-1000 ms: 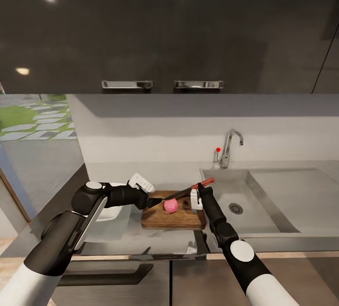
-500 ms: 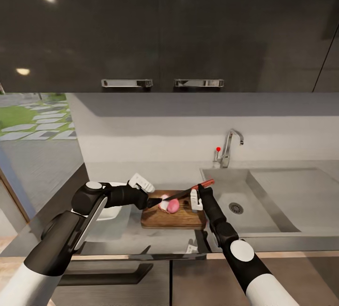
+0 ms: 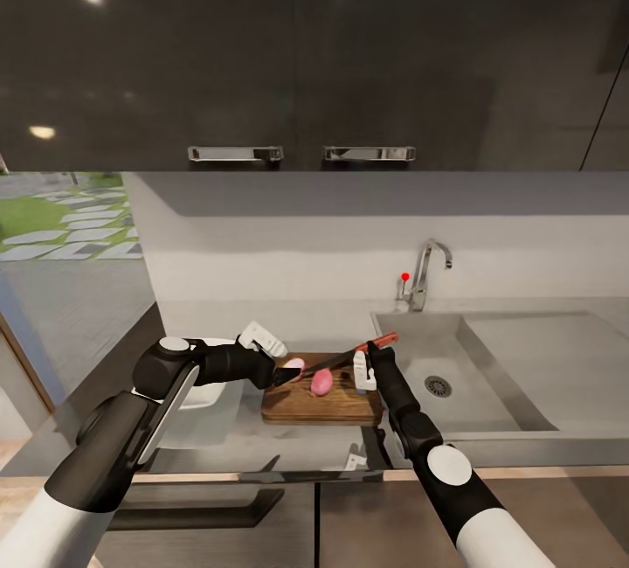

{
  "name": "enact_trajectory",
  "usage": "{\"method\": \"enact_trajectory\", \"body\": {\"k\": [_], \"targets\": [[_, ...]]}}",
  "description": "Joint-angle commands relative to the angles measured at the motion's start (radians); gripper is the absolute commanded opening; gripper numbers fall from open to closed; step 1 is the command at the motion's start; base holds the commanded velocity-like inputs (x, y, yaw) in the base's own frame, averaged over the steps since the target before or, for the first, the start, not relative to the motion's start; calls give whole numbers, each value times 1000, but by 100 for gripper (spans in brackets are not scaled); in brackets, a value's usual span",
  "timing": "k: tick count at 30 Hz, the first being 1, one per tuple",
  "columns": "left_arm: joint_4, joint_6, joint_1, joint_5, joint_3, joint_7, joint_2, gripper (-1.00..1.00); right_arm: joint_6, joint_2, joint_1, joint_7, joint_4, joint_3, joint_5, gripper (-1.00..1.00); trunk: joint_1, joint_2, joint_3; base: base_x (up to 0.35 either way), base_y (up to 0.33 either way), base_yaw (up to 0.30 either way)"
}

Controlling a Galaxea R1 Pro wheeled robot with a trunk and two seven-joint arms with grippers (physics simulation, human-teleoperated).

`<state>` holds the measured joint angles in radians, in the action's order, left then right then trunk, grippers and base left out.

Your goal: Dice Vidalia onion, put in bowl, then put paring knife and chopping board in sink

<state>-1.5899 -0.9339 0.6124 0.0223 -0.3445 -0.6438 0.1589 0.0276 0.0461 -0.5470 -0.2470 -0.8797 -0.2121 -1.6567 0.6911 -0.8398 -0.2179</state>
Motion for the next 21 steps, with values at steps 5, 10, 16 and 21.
{"method": "enact_trajectory", "body": {"k": [5,10,16,21], "targets": [[-1,-6,1,2,-1,0,1,100,3,0,0,-3,5,-1,-12,-100,8,-15,-8,0,0,0],[-1,-6,1,2,-1,0,1,100,3,0,-1,-3,5,-1,-11,-100,20,-36,-17,0,0,0],[-1,-6,1,2,-1,0,1,100,3,0,0,-3,5,-1,-12,-100,20,-36,-17,0,0,0],[-1,-6,1,2,-1,0,1,100,3,0,0,-3,5,-1,-11,-100,27,-50,-24,0,0,0]]}}
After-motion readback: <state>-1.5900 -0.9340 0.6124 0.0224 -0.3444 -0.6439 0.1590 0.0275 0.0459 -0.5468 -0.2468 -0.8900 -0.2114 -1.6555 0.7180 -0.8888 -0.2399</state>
